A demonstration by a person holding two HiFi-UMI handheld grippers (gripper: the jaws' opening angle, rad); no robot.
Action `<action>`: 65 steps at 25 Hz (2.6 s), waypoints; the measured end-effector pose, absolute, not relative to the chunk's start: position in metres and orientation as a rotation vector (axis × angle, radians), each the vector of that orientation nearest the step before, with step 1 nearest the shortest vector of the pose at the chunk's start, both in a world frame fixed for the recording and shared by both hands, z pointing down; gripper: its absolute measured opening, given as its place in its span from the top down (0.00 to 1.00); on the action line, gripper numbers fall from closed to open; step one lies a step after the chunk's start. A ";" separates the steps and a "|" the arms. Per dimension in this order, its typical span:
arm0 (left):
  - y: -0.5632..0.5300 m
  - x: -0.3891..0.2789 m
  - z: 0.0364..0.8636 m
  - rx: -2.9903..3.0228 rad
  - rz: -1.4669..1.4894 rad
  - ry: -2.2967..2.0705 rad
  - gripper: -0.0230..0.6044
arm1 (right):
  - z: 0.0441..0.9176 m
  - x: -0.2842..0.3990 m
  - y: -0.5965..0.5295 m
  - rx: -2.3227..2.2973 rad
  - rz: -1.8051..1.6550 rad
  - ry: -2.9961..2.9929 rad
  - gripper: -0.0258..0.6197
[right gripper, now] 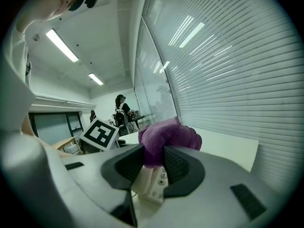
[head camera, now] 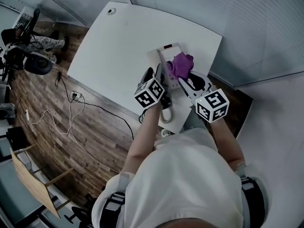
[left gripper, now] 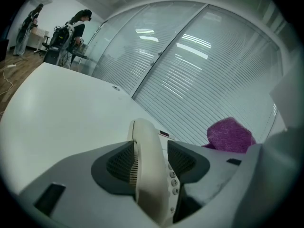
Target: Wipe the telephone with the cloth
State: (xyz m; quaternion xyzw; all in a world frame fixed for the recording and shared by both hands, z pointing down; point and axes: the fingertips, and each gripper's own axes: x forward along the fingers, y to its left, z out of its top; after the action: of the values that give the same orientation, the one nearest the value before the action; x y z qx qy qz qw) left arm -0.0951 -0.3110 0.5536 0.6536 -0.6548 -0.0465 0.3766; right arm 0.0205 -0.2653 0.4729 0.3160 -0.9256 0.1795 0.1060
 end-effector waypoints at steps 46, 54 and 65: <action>-0.080 -0.121 0.467 1.983 -0.036 -1.490 0.93 | 0.430 -0.027 -0.077 1.061 0.461 -2.760 0.76; -0.070 -0.112 0.466 2.008 -0.041 -1.452 0.93 | 0.432 -0.022 -0.065 1.082 0.460 -2.751 0.76; -0.073 -0.113 0.467 2.019 -0.044 -1.431 0.93 | 0.435 -0.016 -0.070 1.128 0.429 -2.726 0.76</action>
State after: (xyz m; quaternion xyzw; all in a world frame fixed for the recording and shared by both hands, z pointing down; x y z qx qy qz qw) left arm -0.1128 -0.0727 0.4665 0.7708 -0.5464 -0.0167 0.3271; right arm -0.0163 -0.0702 0.4355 0.3771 -0.9115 0.1433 0.0800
